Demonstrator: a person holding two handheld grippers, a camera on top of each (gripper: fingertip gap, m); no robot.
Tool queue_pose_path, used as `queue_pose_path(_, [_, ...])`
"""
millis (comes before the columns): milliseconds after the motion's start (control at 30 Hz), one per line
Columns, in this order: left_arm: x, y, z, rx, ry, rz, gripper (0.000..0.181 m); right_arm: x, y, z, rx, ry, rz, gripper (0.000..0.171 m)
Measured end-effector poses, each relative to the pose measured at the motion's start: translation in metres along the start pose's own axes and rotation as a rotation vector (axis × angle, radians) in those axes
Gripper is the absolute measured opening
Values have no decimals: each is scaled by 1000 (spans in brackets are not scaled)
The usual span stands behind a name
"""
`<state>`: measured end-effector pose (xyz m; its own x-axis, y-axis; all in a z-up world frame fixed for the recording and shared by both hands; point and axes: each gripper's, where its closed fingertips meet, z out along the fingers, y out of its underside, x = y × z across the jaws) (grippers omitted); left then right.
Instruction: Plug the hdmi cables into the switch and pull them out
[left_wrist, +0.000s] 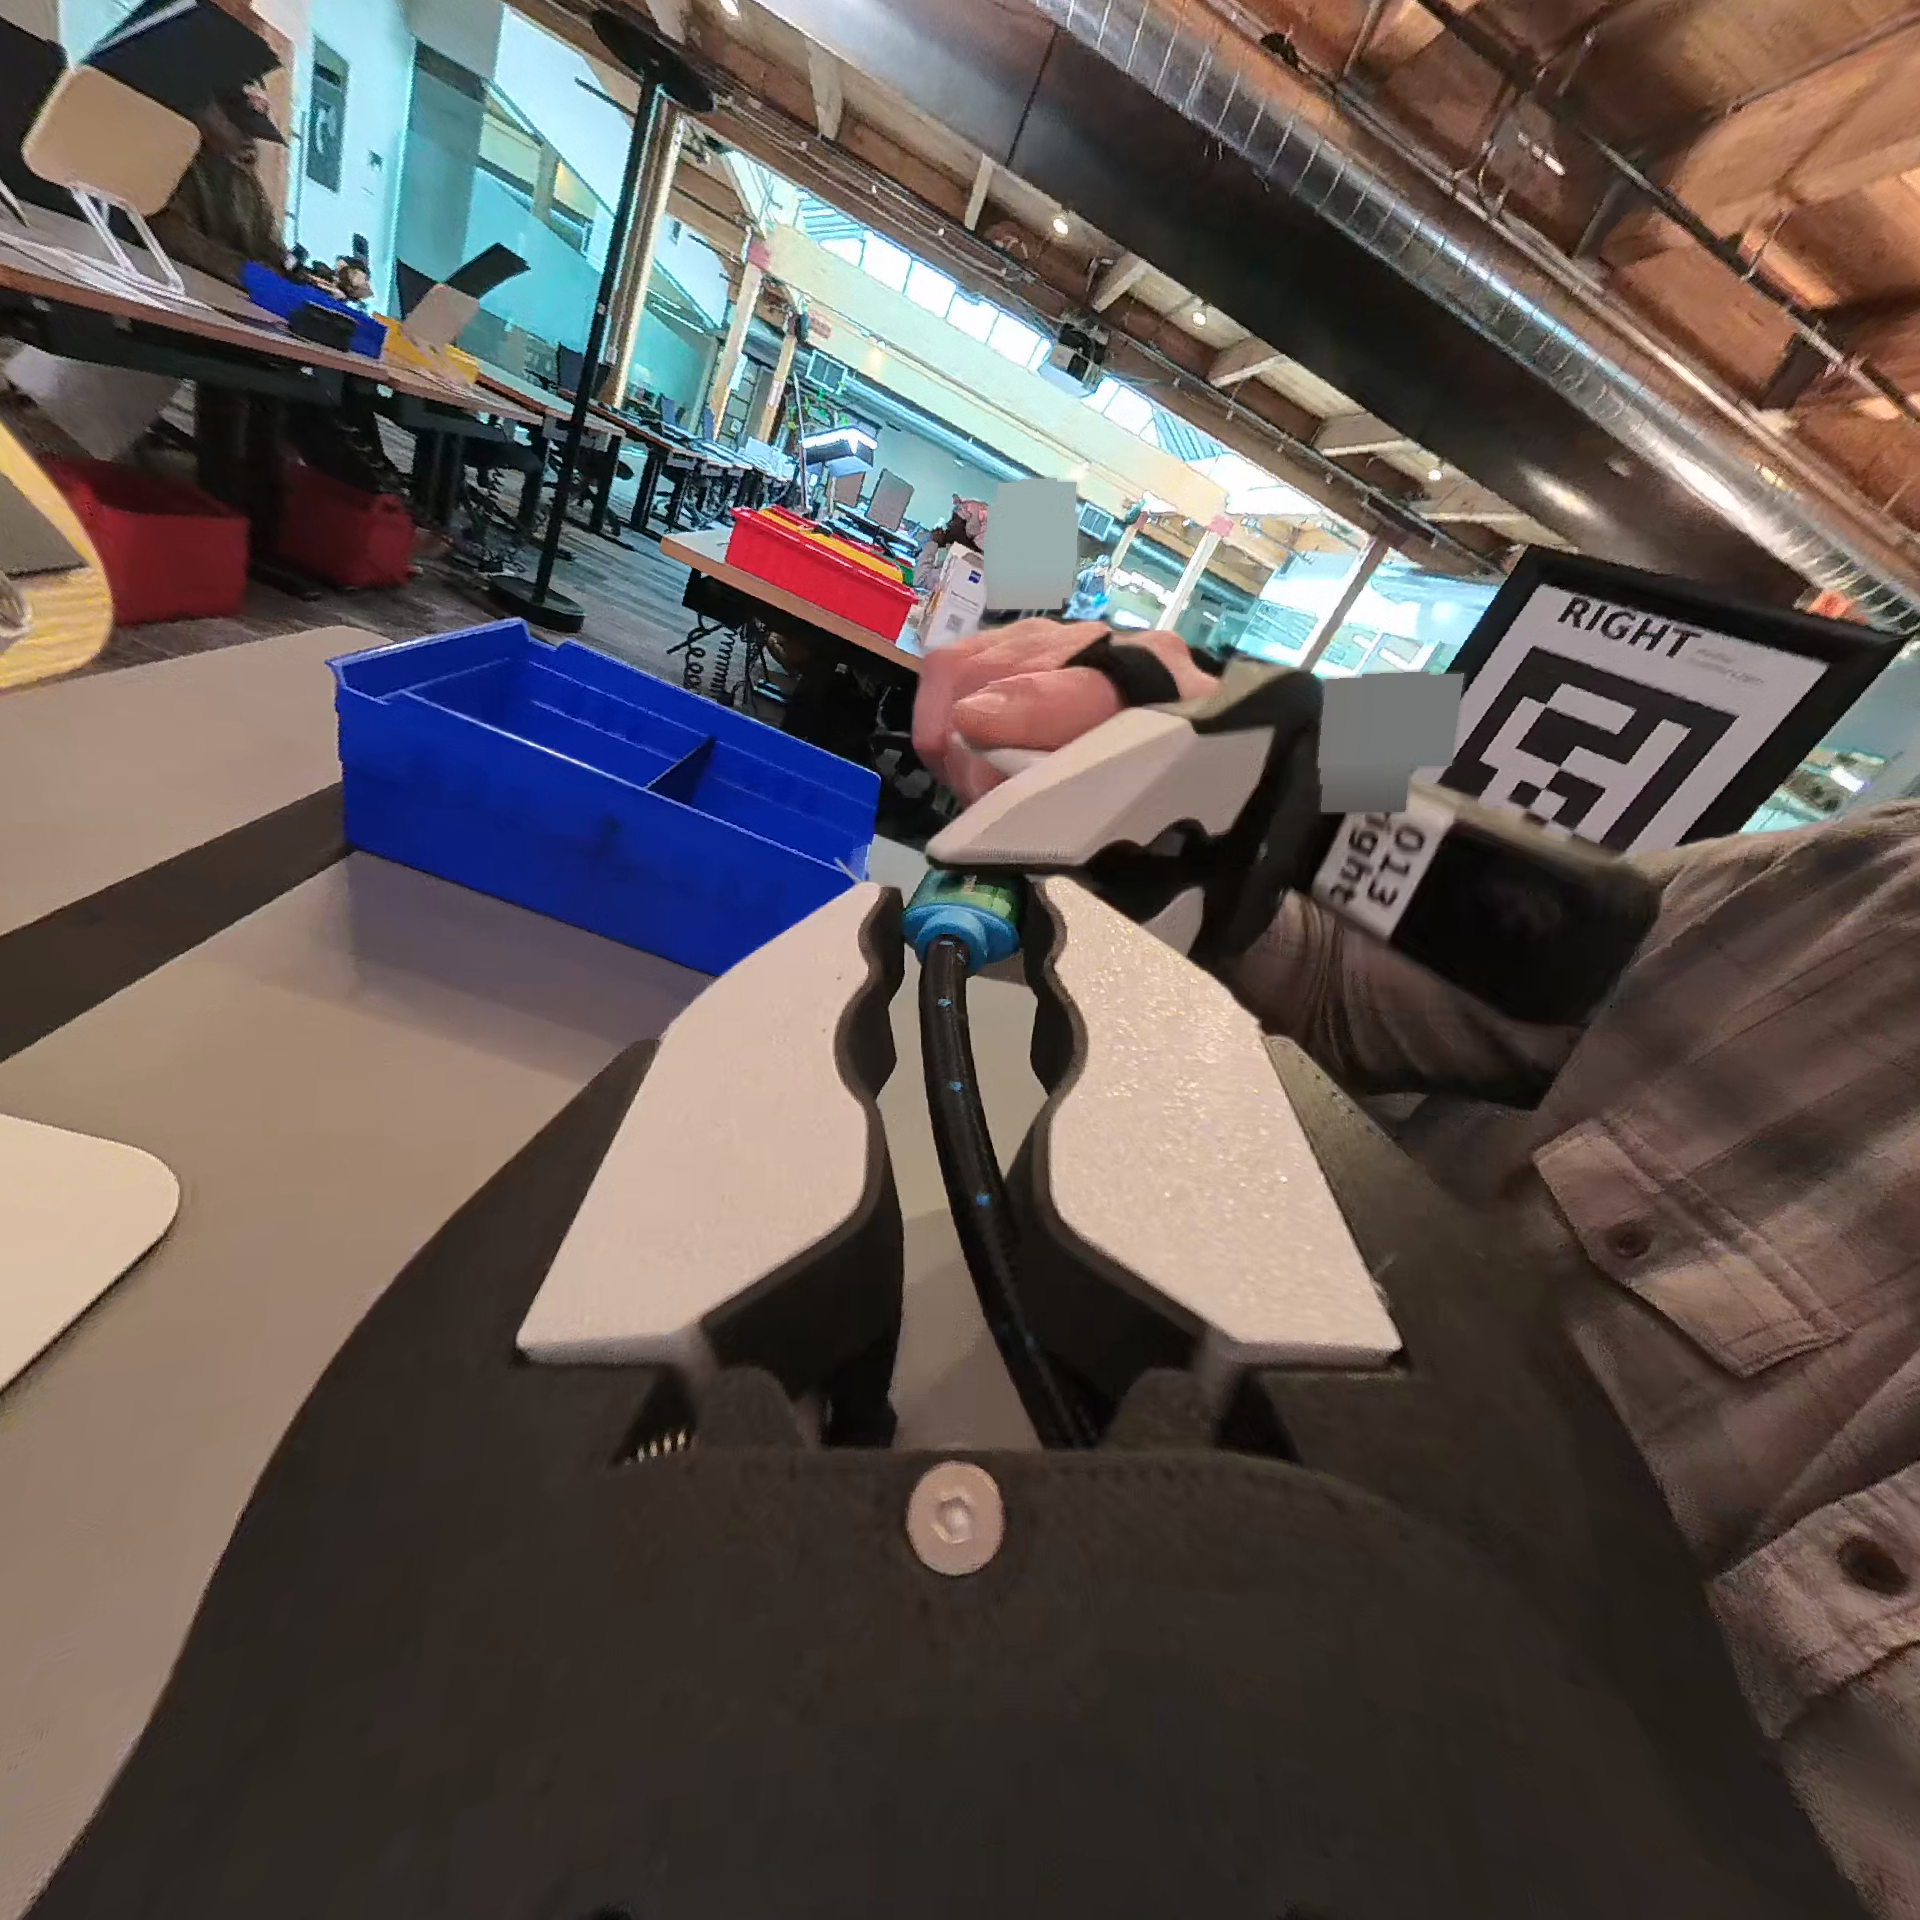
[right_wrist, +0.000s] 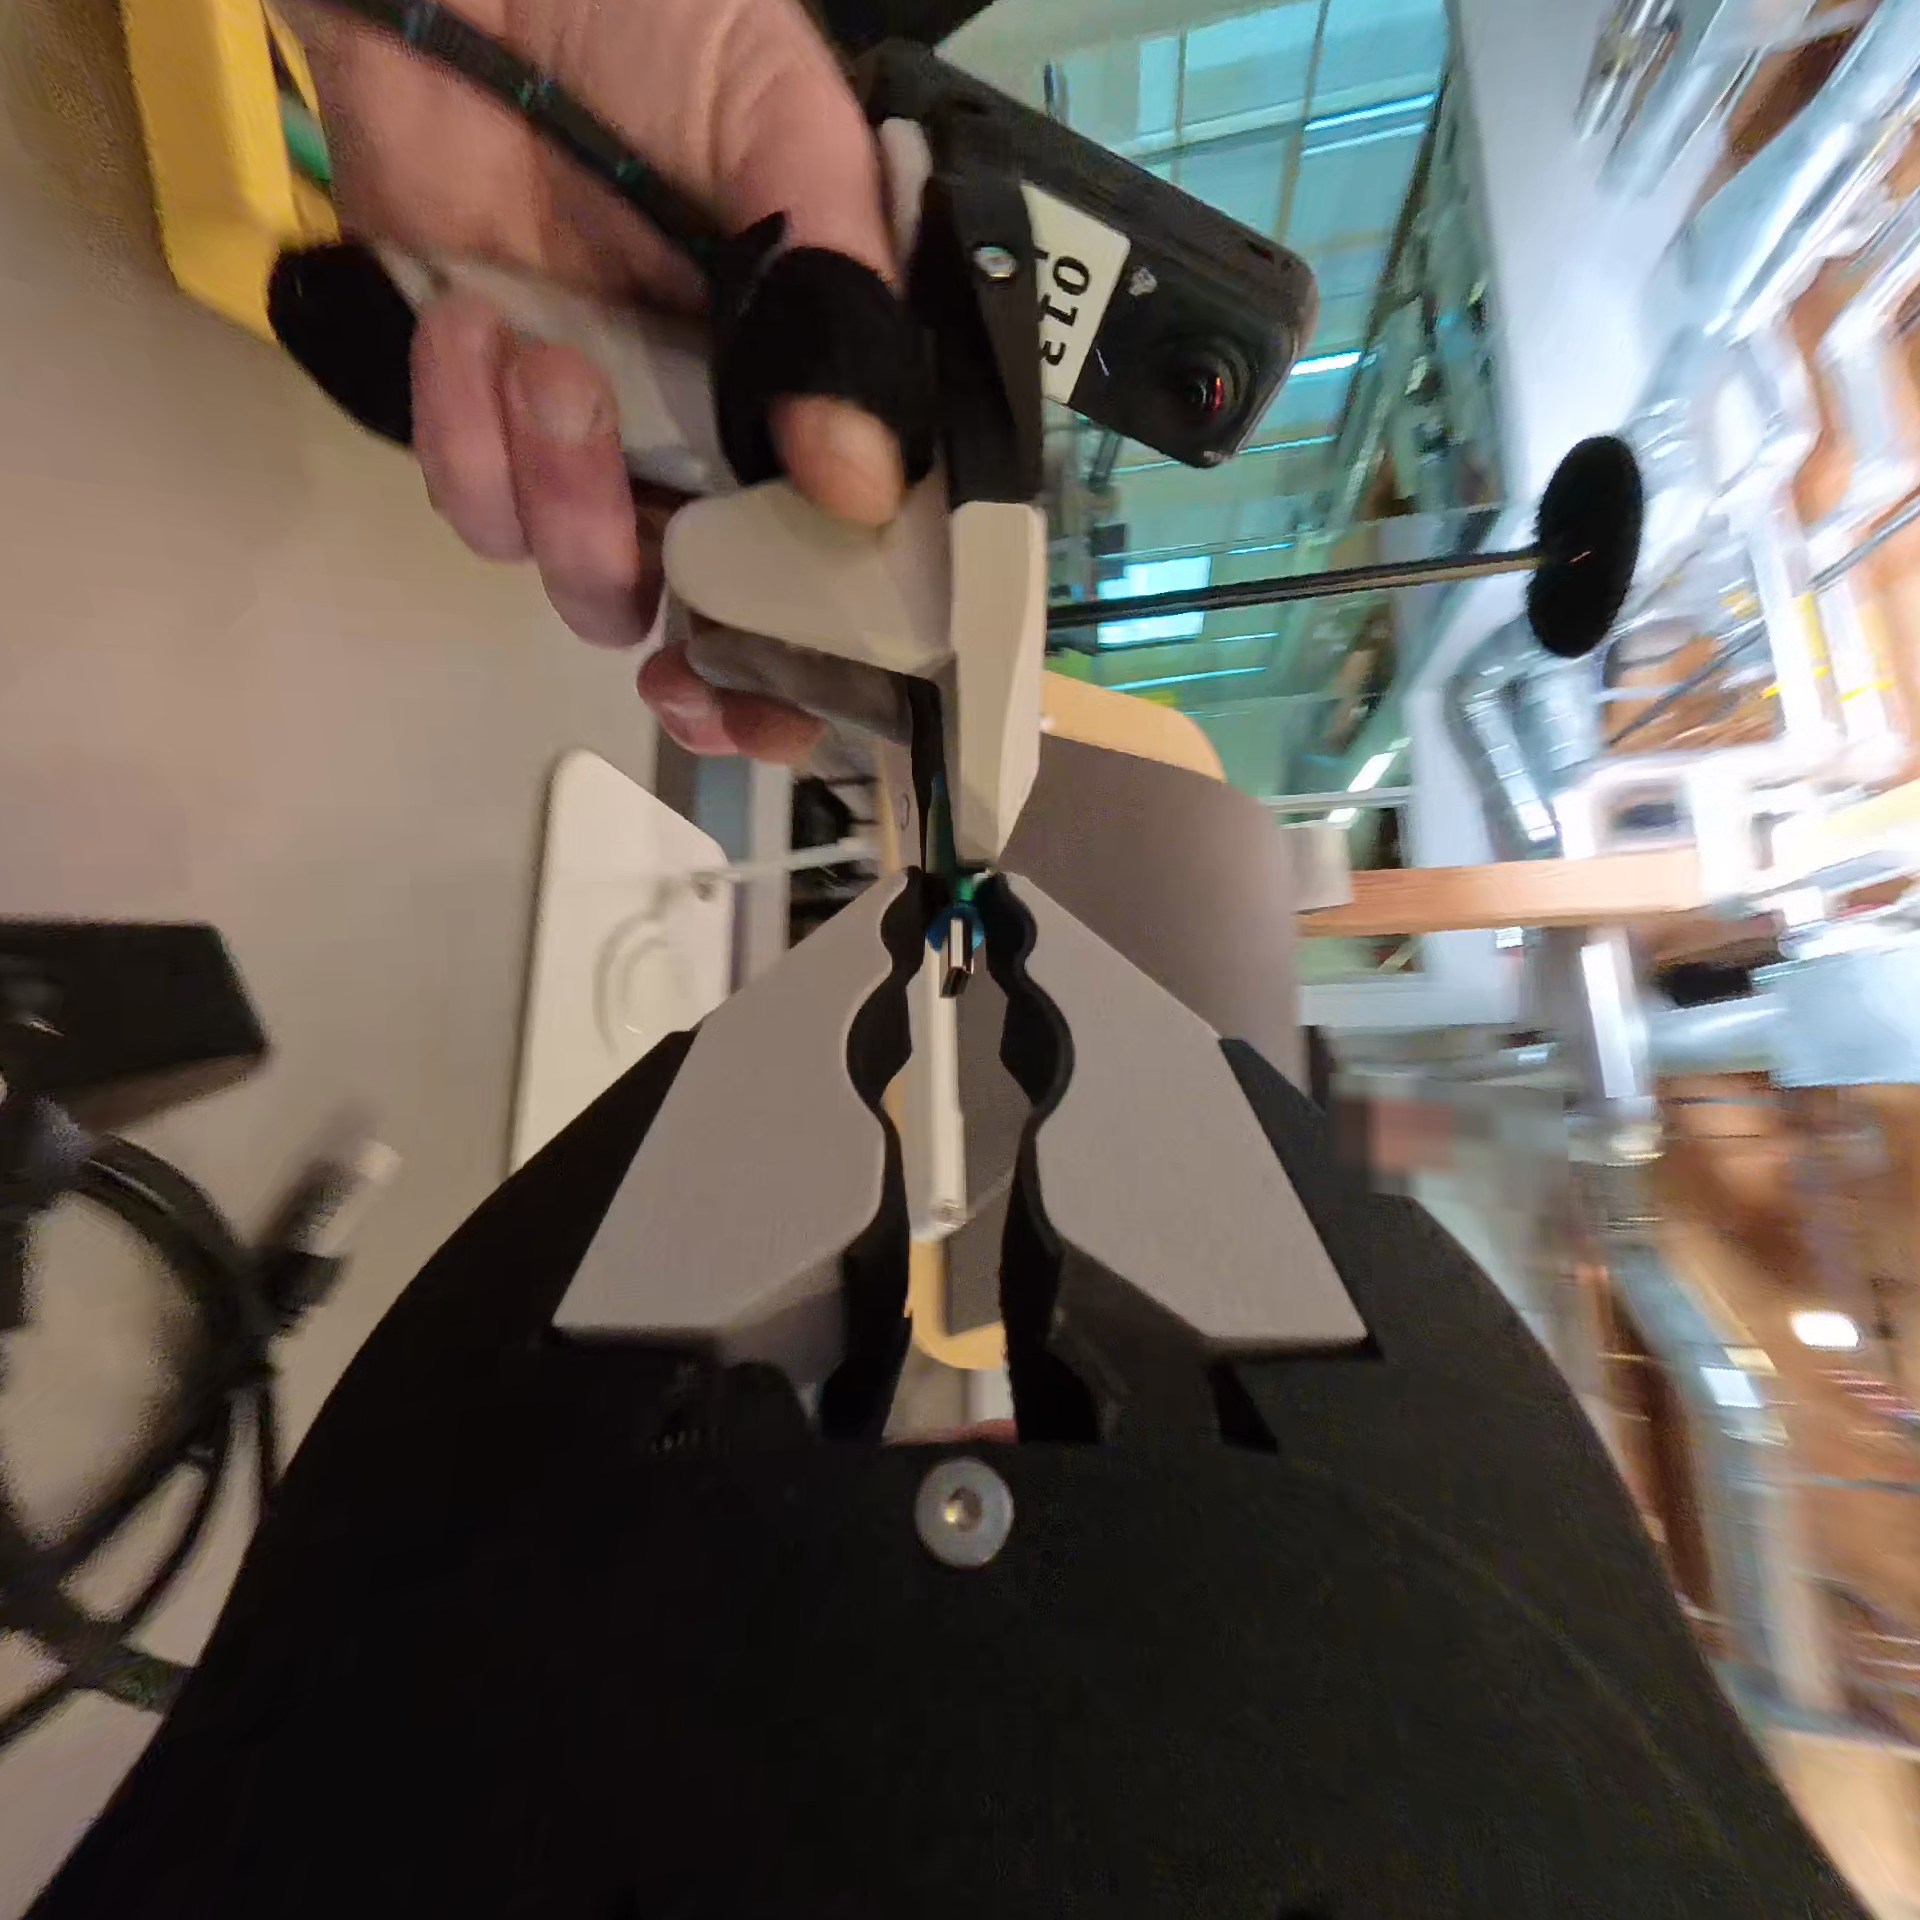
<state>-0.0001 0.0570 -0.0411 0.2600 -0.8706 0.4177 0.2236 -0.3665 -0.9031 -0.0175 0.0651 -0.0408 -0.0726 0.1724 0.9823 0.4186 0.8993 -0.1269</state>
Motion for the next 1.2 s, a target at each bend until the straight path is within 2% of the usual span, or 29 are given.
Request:
queue_pose_path(233, [3,3,3,-28,-28,114,23,-3,-2,-5,60,-149,316,8])
queue_pose_path(300, [3,-1,3,-28,-68,174,30,-5,1,-7,76,-211,416,8])
queue_pose_path(433, [14,-30,-9,36,-170,362,44,-11,18,-10,103,-347,673,8])
queue_pose_path(500, [30,-52,-21,82,-227,493,40,-17,22,-15,150,-465,818,8])
queue_pose_path(567, [40,-72,-36,96,-314,609,32,-9,31,-18,199,-480,934,8])
queue_pose_path(633, [34,-80,-49,24,-431,768,30,-2,32,-25,275,-548,1069,8])
queue_pose_path(700, [15,-72,-60,-148,-564,954,34,4,28,-32,366,-638,1195,8])
queue_pose_path(767, [2,-64,-65,-227,-605,1070,38,4,24,-38,434,-726,1277,8])
queue_pose_path(933, [0,-14,-35,-333,-495,1253,54,-17,7,-40,542,-933,1418,8])
queue_pose_path(1067, [10,23,-5,-348,-403,1314,52,-50,-14,-42,554,-1116,1448,8])
queue_pose_path(1200, [18,47,-3,-340,-319,1264,49,-63,-17,-48,604,-1204,1523,8])
